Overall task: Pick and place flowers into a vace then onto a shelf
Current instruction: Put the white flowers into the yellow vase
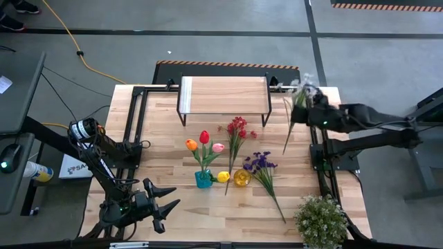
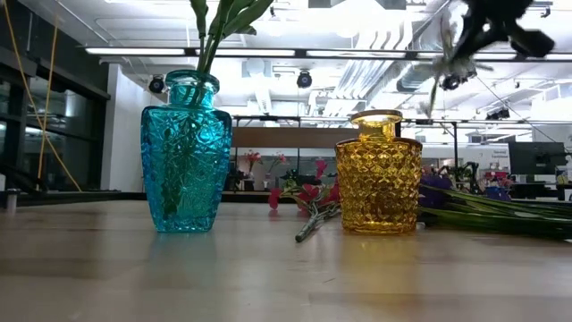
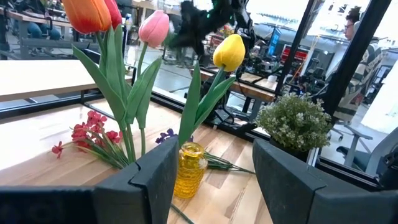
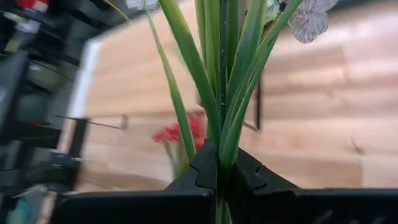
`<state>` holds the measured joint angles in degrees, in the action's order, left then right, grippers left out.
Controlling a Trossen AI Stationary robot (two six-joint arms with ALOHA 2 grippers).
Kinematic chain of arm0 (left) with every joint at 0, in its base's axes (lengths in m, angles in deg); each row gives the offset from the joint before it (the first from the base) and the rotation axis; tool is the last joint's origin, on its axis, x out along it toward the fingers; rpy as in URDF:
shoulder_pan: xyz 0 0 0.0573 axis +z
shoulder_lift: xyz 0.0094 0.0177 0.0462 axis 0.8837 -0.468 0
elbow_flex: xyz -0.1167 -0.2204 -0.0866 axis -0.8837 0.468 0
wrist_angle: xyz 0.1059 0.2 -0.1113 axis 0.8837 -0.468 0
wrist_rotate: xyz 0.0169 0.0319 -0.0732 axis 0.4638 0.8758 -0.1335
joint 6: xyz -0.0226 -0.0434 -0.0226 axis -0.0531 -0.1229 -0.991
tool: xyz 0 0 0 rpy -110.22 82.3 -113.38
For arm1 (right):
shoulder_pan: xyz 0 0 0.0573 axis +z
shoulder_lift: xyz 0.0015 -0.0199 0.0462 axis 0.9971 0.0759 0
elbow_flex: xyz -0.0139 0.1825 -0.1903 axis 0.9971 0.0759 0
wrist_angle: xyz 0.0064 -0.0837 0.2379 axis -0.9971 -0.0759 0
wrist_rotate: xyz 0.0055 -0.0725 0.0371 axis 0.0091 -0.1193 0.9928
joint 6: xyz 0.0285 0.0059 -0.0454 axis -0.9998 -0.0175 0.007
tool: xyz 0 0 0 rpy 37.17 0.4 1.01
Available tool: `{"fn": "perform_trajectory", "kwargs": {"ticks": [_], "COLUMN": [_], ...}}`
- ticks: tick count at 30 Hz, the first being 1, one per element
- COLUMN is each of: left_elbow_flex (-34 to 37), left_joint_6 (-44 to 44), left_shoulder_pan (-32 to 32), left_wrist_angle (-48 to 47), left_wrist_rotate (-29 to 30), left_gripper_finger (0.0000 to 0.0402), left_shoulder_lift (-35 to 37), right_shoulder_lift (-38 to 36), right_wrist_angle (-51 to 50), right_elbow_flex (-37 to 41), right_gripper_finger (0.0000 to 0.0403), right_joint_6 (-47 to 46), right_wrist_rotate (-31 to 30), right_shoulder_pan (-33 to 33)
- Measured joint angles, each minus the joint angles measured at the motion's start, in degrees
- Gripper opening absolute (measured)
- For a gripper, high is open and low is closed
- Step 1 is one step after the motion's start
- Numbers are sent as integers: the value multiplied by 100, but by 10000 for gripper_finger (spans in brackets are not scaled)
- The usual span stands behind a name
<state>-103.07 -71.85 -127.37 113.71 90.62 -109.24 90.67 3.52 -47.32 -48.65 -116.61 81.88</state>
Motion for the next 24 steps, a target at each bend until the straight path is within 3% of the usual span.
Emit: {"fn": "perform_trajectory", "kwargs": {"ticks": [8, 19, 24], "left_elbow_flex": [0, 0, 0], "left_joint_6": [1, 1, 1], "left_shoulder_pan": [0, 0, 0], "left_wrist_angle": [2, 2, 2], "left_wrist_rotate": [0, 0, 0], "left_gripper_finger": [239, 239, 239], "left_shoulder_lift": [0, 0, 0], "right_shoulder_lift": [6, 193, 423], "right_wrist_angle": [914, 3349, 3552], "right_elbow_flex": [-866, -915, -911], "right_gripper_finger": [6, 5, 5], "right_joint_6": [1401, 3207, 3631], "right_wrist_rotate": [-377, 901, 867], "right_shoulder_pan": [4, 59, 385]}}
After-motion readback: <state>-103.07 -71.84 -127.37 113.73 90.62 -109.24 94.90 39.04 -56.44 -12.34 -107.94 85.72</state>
